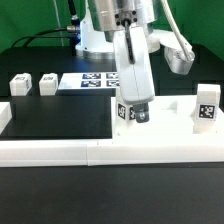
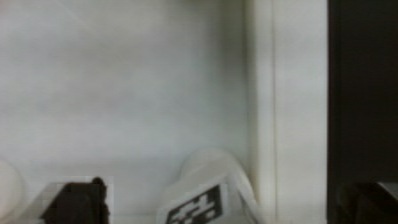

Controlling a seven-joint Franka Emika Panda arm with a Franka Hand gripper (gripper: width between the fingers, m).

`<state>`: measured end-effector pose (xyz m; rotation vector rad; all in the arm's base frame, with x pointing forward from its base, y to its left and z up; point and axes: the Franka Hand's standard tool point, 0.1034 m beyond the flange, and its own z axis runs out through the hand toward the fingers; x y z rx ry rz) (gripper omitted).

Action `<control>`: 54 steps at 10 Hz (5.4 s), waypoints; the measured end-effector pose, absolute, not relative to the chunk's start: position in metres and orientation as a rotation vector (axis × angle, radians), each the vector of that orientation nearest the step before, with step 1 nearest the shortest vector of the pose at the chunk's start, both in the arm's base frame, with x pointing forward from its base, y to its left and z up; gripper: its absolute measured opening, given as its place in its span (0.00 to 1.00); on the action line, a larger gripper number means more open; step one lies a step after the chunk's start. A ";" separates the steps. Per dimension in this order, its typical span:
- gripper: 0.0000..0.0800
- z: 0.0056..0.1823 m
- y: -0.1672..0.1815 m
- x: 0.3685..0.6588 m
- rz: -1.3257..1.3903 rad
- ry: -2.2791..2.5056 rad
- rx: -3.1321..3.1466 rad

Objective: Assemble square table

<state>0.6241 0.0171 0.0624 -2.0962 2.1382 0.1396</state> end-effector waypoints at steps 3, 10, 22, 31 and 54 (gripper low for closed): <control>0.81 0.062 0.010 0.623 0.117 1.737 -2.452; 0.36 0.062 0.006 0.627 0.088 1.638 -2.575; 0.37 0.063 0.003 0.626 0.150 2.597 -1.596; 0.81 0.123 0.033 0.630 0.183 2.496 -1.643; 0.81 0.098 0.019 0.600 -0.021 0.798 -2.905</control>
Offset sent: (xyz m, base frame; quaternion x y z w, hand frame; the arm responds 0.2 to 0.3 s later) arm 0.0147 -0.0138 0.0018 -0.0561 0.0196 -0.4168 0.9071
